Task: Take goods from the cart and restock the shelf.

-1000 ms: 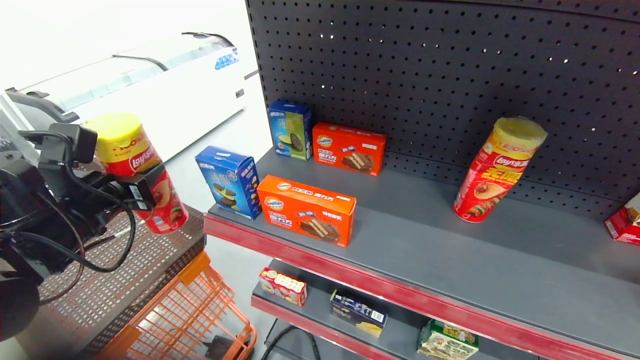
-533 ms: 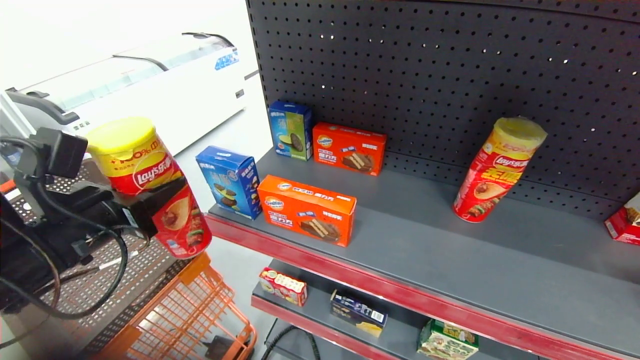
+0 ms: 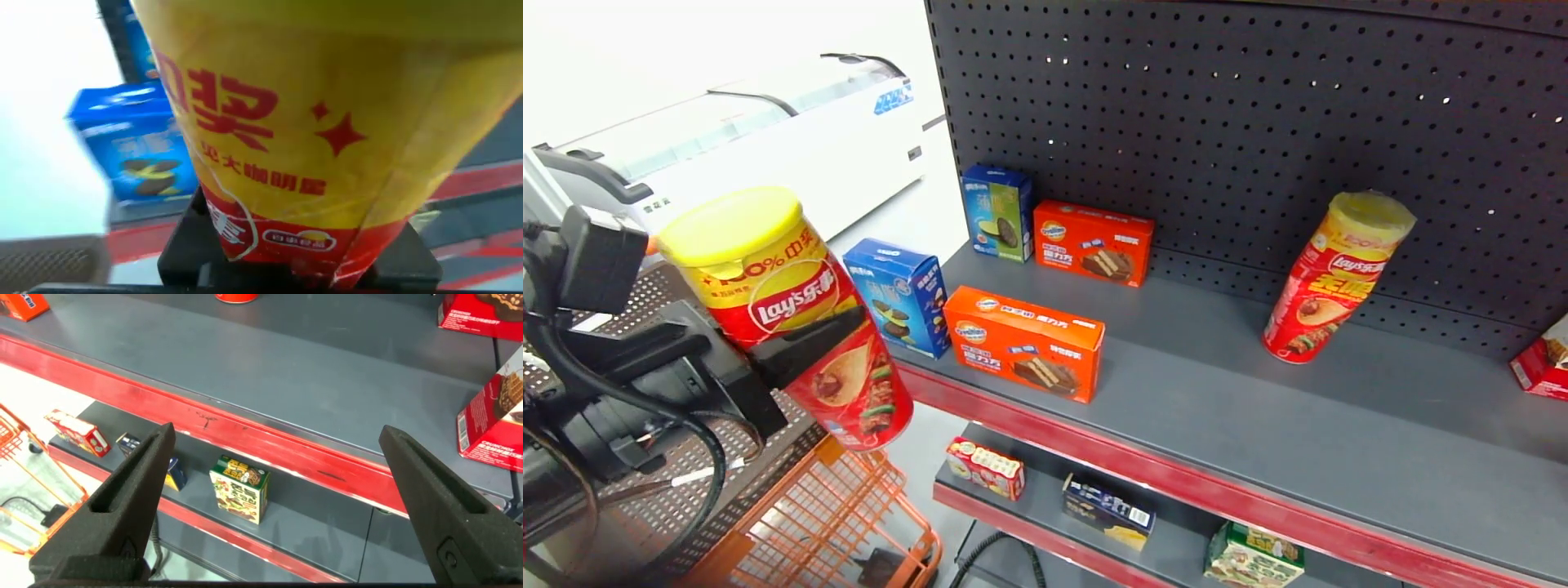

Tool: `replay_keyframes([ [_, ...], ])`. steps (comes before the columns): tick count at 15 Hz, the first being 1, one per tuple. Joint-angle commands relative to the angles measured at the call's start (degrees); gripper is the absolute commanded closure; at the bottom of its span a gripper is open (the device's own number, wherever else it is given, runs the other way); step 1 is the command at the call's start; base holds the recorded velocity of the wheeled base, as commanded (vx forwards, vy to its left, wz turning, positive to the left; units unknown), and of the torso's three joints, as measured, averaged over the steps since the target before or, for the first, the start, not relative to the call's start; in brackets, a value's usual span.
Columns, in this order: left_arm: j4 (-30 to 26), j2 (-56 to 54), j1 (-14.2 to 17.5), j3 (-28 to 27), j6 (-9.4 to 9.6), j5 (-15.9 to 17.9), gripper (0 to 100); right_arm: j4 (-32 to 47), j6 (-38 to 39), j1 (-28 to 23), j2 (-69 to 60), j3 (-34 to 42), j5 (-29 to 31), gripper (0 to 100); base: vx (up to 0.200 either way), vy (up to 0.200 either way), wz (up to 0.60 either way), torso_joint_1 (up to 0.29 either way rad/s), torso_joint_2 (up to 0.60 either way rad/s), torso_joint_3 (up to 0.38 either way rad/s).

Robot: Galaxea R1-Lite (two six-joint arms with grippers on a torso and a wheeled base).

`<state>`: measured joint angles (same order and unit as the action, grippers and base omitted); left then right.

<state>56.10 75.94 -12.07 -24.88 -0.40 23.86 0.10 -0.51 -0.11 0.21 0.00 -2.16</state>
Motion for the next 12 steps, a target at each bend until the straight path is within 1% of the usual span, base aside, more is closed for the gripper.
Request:
replay_keyframes([
  [1,0.0,0.3,-5.4,0.0,-0.04,-0.4,100,0.0,0.0,0.0,0.1,0.0,0.0,0,0.000,0.000,0.00,0.000,0.00,0.000],
  [2,0.0,0.4,-5.8,0.1,-0.04,-0.4,100,0.0,0.0,0.0,0.0,0.0,0.0,0,0.000,0.000,0.00,0.000,0.00,0.000],
  [3,-0.1,0.8,-9.2,1.2,-0.13,-0.5,100,0.0,0.0,0.0,0.1,0.0,0.0,0,0.000,0.000,0.00,0.000,0.00,0.000],
  [7,0.1,1.8,-9.6,1.2,-0.04,0.4,100,0.0,-0.1,0.1,0.1,0.0,-0.1,0,0.000,0.000,0.00,0.000,0.00,0.000],
  [10,0.8,2.0,-9.6,1.8,0.05,3.0,100,0.0,-0.1,0.1,0.1,0.0,-0.1,0,0.000,0.000,0.00,0.000,0.00,0.000],
  [12,0.8,2.1,-9.7,1.8,0.05,3.3,100,0.0,-0.1,0.1,0.1,0.0,-0.1,0,0.000,0.000,0.00,0.000,0.00,0.000],
])
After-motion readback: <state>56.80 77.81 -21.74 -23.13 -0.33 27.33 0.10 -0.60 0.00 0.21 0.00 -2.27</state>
